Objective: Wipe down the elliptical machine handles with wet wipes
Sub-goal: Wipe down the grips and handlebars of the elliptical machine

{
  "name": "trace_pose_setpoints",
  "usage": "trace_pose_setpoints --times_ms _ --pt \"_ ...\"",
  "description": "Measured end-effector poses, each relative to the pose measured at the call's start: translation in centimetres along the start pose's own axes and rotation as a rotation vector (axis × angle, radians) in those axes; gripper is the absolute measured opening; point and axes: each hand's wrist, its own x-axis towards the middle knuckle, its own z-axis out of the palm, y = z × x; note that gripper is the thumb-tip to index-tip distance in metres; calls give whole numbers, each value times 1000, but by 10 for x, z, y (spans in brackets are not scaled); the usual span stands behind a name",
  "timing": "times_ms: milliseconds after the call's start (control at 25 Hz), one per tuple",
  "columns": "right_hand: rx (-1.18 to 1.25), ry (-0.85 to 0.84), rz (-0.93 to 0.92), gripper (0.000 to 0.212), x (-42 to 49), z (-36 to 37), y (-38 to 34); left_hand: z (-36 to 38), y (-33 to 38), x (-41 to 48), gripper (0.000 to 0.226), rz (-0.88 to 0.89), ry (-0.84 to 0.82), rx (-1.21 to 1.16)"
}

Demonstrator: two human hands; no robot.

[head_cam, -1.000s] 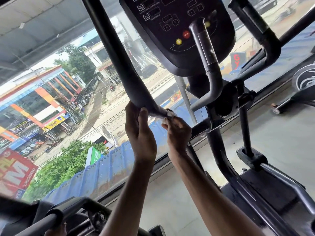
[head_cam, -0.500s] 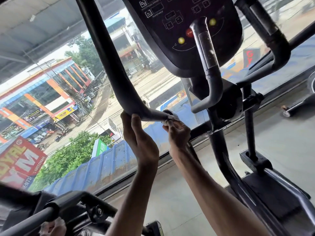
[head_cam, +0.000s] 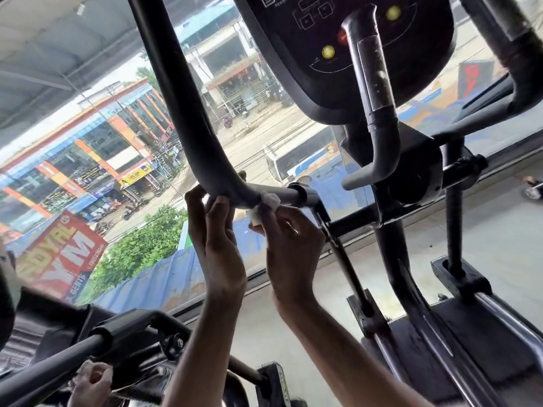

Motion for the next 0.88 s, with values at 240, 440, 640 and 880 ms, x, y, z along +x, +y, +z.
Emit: trace_pose_setpoints --times_ms 240,440,640,880 --pt "28 -17 -21 19 7 -3 3 5 1 -2 17 -11 48 -4" --pt "-16 84 45 25 51 -12 54 7 -3 -4 18 29 52 8" --pt "-54 215 139 20 101 -22 94 8 -7 -3 17 70 46 9" --pt "-156 99 100 20 117 -38 93 3 -12 -3 18 60 58 24"
